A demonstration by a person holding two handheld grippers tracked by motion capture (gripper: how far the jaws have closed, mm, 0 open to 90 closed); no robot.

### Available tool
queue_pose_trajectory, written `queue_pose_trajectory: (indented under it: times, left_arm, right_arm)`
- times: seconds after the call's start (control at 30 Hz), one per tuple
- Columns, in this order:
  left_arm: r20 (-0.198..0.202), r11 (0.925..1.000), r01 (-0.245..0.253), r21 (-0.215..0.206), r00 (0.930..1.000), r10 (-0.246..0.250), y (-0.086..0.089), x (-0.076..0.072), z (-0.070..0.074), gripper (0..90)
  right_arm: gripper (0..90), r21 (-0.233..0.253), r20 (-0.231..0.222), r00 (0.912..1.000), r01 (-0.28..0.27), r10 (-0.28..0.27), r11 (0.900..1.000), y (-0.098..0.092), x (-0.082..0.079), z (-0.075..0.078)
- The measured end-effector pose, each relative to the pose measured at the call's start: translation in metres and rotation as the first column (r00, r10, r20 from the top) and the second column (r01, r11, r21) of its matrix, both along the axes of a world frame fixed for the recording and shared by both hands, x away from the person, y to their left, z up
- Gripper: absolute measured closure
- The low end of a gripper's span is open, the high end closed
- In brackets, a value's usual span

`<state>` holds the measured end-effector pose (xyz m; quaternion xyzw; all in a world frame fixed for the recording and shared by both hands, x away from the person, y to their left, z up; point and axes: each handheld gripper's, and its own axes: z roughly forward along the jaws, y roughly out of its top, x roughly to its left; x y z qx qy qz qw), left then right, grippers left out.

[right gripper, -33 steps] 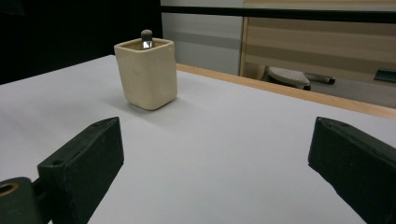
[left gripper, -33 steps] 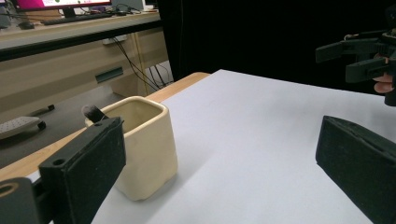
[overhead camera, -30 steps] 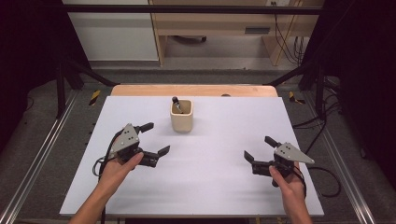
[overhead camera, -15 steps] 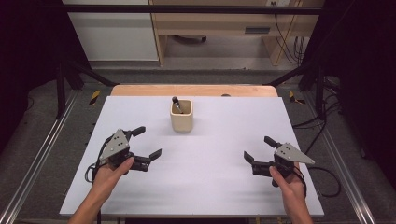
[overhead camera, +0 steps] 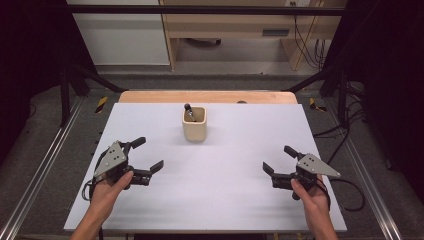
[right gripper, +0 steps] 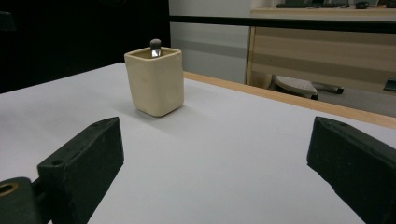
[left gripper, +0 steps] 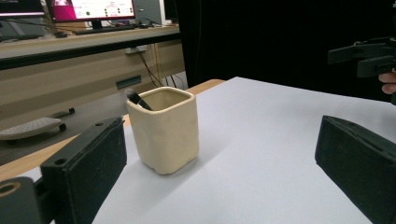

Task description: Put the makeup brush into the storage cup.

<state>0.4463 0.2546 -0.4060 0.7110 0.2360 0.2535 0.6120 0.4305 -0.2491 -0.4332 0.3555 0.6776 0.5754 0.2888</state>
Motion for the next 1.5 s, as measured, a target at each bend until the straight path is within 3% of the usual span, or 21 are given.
queue_pose_trajectory:
  times: [0.6,1.0,1.2,1.5]
  left_arm:
    - [0.006,0.9957,-0.068,-0.064,0.9976,0.068,0.025,-0.003,-0.007,1.6]
    - [0.015,0.9872,-0.113,-0.113,0.9932,0.116,0.039,-0.011,-0.007,1.6]
    - [0.033,0.9866,-0.128,-0.101,0.9908,0.131,0.044,-0.019,-0.005,1.6]
    - [0.019,0.9834,-0.133,-0.124,0.9905,0.136,0.050,-0.025,-0.006,1.6]
  right_arm:
    - [5.0,-0.013,0.045,0.9990,0.011,-0.010,1.000,-0.005,0.000,0.000]
    - [4.9,0.002,0.038,0.9992,0.010,-0.010,1.000,-0.009,-0.002,0.007]
    - [5.3,0.011,0.041,0.9991,0.006,-0.006,1.000,-0.009,-0.004,0.013]
    - [5.4,0.018,0.022,0.9998,-0.001,0.000,1.000,-0.008,-0.005,0.016]
